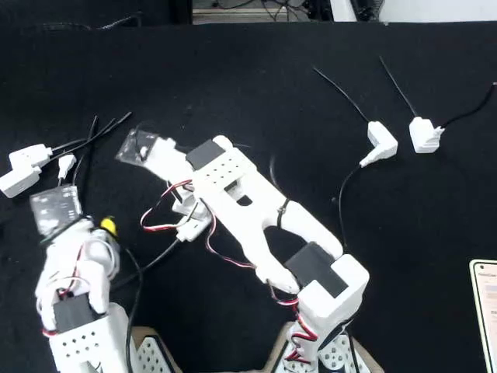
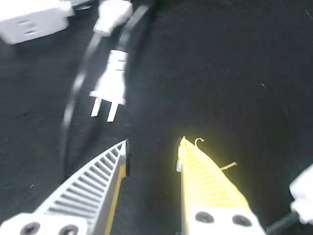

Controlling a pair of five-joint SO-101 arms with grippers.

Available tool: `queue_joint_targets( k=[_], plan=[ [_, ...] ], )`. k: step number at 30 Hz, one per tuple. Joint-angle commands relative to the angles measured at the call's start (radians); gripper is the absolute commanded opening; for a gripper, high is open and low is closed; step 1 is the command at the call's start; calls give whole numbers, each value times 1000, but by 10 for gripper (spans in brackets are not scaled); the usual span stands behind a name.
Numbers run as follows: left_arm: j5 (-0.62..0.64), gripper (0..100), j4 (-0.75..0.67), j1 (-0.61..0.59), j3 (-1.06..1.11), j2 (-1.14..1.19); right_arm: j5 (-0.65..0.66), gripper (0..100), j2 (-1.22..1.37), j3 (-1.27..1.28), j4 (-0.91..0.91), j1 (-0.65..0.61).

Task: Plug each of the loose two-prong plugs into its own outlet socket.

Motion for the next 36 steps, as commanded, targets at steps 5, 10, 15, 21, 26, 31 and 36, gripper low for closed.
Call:
queue_joint_targets(
  k=[5,10,15,21,26,31,36],
  plan=[
    [176,177,-61,-214,-79,-6,267,350,-53,-53,157,-63],
    [203,177,-61,-231,-82,-6,414,350,-45,-50,212,-132],
    [206,177,-60,-239,-84,-6,468,350,-44,62,92,-147],
    [207,177,-57,-231,-84,-6,468,350,-44,174,-40,-100],
    [207,177,-57,-231,-84,-6,457,262,-42,183,-74,-49],
    [207,177,-57,-229,-84,-6,255,17,-50,189,-227,66],
    [207,177,-57,-229,-81,-6,112,11,-124,151,-230,221]
  ],
)
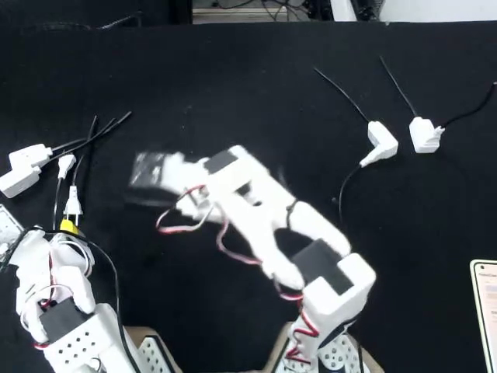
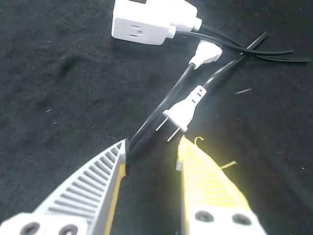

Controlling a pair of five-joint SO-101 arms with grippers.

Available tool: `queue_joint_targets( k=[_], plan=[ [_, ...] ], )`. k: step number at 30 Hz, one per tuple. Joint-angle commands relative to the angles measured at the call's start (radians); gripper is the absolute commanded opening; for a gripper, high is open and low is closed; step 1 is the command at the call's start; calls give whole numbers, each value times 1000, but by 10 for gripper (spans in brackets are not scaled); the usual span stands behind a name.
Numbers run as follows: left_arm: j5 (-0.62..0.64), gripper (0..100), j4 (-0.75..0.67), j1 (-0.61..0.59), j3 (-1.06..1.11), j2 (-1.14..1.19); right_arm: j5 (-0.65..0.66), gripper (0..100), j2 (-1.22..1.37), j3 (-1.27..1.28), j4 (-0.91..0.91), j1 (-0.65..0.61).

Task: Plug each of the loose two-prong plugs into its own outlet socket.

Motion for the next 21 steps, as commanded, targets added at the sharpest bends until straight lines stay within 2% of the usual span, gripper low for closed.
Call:
queue_joint_targets(
  k=[1,6,12,21],
  plan=[
    [9,177,-17,-2,-65,-6,-137,10,-128,-53,-2,143],
    [9,177,-18,-2,-65,-6,-376,10,-226,-188,140,420],
    [8,177,-20,24,-59,-6,-433,11,-108,-450,322,732],
    [6,177,-18,47,-58,-6,-434,11,226,-727,344,864]
  ],
)
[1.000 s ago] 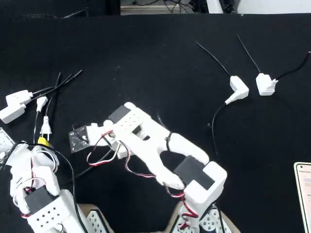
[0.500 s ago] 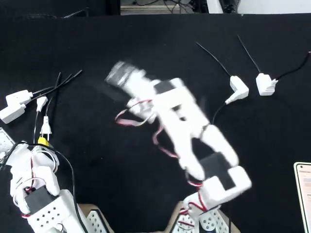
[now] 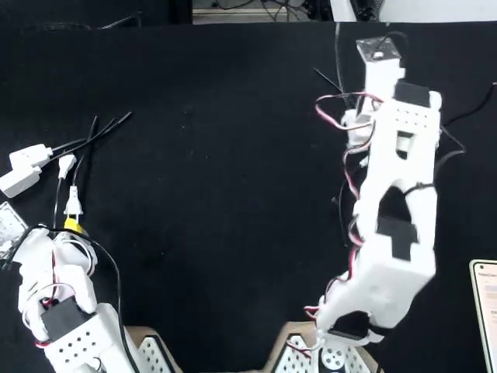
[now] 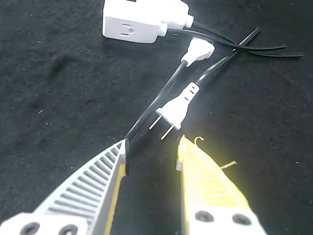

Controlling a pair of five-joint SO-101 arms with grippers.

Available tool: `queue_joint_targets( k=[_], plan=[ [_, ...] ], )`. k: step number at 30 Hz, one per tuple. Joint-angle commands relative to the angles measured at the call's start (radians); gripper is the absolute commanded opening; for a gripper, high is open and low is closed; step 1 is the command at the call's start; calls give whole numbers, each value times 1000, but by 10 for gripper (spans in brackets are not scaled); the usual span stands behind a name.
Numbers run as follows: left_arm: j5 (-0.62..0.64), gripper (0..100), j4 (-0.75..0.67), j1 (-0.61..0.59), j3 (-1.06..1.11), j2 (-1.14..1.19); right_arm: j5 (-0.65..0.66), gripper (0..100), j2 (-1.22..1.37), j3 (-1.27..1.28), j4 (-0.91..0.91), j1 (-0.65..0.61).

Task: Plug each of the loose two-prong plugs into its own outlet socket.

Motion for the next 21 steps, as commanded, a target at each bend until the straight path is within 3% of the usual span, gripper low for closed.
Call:
queue_joint_targets(
  k=[1,10,16,21],
  plan=[
    [6,177,-18,16,-58,-6,-9,11,82,-173,31,25],
    [5,177,-21,16,-48,-6,-26,11,280,-443,161,-89],
    [5,177,-21,13,-48,-6,-250,11,433,-547,160,-52],
    [5,177,-21,13,-48,-6,-173,11,530,-630,193,-17]
  ],
)
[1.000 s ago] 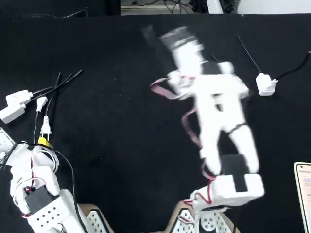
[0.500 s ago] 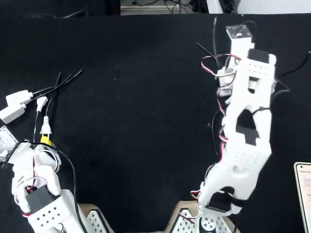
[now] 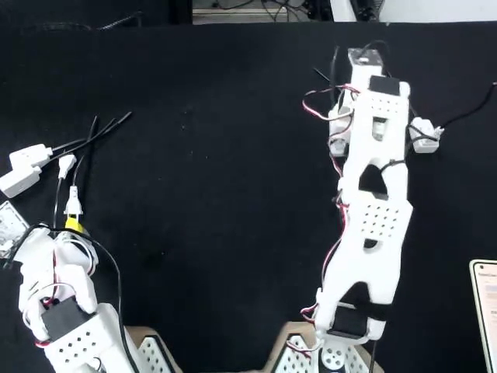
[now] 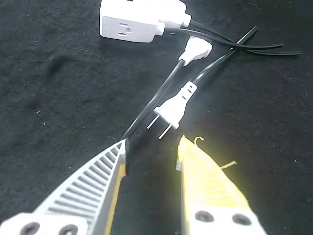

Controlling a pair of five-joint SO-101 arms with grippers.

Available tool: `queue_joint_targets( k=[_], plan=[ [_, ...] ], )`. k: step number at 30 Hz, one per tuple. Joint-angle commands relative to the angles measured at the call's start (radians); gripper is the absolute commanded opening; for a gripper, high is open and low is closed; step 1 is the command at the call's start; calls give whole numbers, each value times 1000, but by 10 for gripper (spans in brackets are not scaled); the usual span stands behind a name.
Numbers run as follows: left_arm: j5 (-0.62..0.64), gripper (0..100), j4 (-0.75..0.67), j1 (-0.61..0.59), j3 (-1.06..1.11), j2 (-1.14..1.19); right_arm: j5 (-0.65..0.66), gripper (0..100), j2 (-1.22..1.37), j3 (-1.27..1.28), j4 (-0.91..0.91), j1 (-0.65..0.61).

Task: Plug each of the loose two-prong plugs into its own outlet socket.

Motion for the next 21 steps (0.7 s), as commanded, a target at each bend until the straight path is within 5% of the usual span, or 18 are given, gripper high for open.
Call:
queue_joint_targets(
  k=[1,4,10,21],
  plan=[
    [5,177,-21,7,-48,-6,48,12,21,-116,57,44],
    [5,177,-21,8,-48,-6,87,45,45,-186,130,44],
    [5,177,-21,8,-48,-6,124,282,64,-357,230,41],
    [5,177,-21,10,-48,-6,124,240,25,-509,307,37]
  ],
)
